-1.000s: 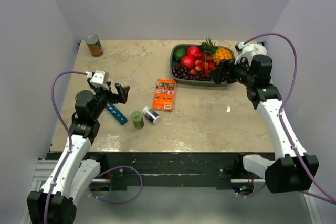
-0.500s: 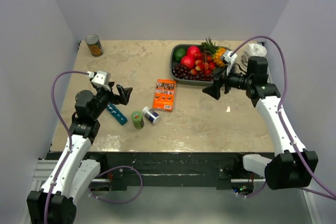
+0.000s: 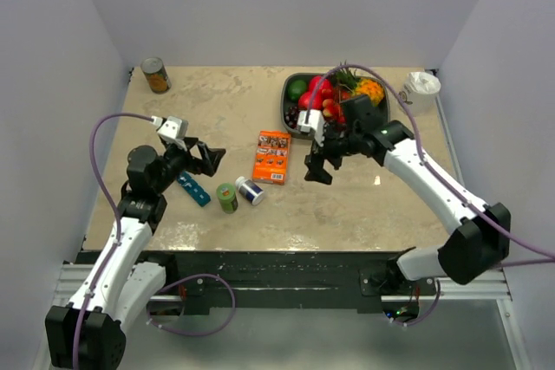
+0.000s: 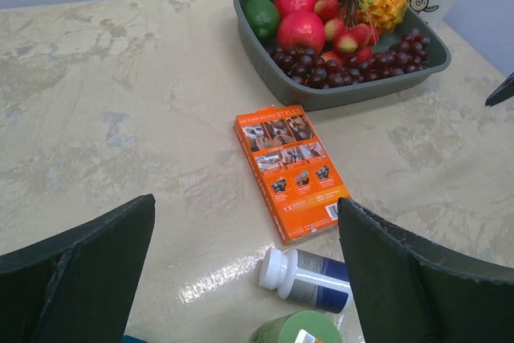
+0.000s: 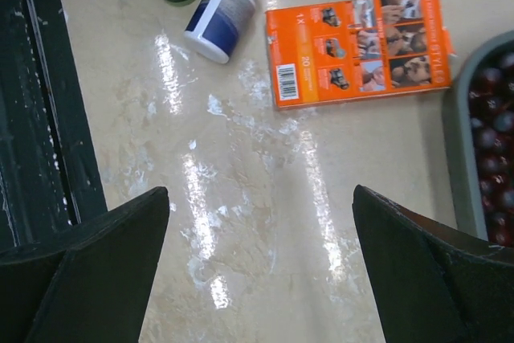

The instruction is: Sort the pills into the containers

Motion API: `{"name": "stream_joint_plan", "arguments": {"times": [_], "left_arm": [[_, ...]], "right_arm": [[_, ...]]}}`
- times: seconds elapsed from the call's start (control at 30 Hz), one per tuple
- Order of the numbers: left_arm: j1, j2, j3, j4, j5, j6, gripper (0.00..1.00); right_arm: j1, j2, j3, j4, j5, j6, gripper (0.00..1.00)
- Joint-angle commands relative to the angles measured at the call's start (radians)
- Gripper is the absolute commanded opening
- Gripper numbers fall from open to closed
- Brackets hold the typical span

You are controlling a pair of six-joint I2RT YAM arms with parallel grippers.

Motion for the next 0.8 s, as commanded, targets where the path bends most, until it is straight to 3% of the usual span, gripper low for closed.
{"name": "stream_joint_plan", "arguments": {"times": [0.0,0.2,0.33,0.4,0.57,0.77], "left_arm": [[-0.003,0.019,0.043,0.043,0.034,-0.003,1.00],[-0.003,0.021,0.066,0.011,-0.029,0.009,0.98],[-0.002,-0.047,0.064,-0.034,-0.280,0.012,1.00],[-0.002,-0.074,0.052,-0.037,-0.322,0.014,1.00],[-0.002,-0.074,0.055,-0.038,-0.337,0.018,1.00],[-0.002,-0.074,0.057,-0.046,-0.352,0.021,1.00]], "right_arm": [[0.134,0.058,0.046,-0.026,0.100,-0.030,0.99],[0.193,0.162,0.060,0.077,0.076,0.129,0.99],[0.249,0.222,0.039,0.160,0.080,0.288,0.99],[0.279,0.260,0.034,0.205,0.103,0.335,0.99],[0.335,0.360,0.083,0.259,0.212,0.505,0.99],[0.391,0.494,0.174,0.238,0.284,0.556,0.99]]}}
